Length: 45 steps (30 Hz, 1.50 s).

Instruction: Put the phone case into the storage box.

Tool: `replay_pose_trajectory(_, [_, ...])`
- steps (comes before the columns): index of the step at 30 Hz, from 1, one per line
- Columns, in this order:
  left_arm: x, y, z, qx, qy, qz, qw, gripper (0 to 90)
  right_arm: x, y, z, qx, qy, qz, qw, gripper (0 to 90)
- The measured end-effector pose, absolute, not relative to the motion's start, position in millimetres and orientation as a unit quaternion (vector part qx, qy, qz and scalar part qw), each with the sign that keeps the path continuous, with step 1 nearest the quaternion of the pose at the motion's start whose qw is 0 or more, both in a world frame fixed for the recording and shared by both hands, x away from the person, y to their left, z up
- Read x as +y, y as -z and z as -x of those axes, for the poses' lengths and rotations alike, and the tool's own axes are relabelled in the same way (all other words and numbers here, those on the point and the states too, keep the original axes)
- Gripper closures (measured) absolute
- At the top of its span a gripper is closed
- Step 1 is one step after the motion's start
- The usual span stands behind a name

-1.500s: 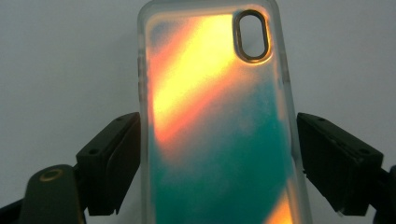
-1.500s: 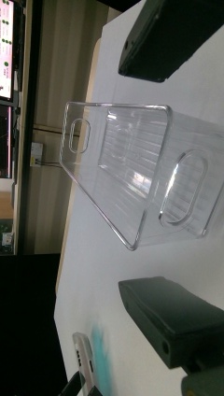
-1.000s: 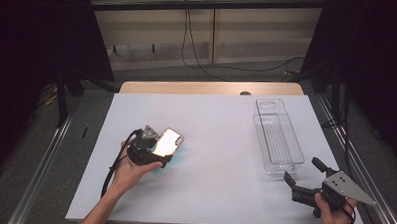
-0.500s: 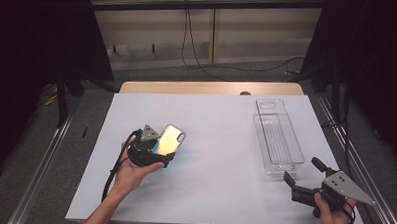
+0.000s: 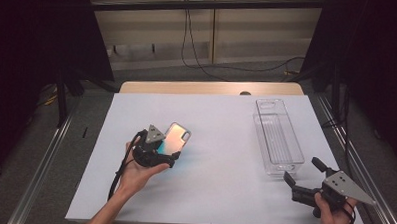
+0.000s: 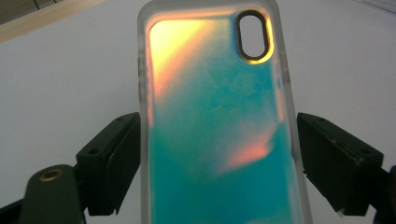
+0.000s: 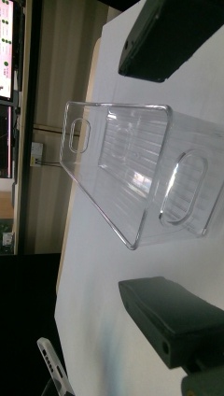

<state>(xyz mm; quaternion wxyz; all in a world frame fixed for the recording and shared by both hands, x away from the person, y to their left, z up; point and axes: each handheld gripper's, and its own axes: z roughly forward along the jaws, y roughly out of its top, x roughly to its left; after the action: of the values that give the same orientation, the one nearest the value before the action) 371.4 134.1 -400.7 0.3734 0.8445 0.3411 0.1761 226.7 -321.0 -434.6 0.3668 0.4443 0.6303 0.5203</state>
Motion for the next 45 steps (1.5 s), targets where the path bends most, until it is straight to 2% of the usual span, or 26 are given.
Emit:
replay_pose_trajectory(25, [101, 400, -360, 0.312, -0.170, -0.848, 0.393, 17.0, -306, 423, -231, 0.632, -0.537, -0.428, 0.361, 0.0])
replay_pose_trajectory(45, [68, 401, -365, 0.294, -0.176, -0.851, 0.397, 17.0, -275, 398, -261, 0.647, -0.558, -0.393, 0.340, 0.0])
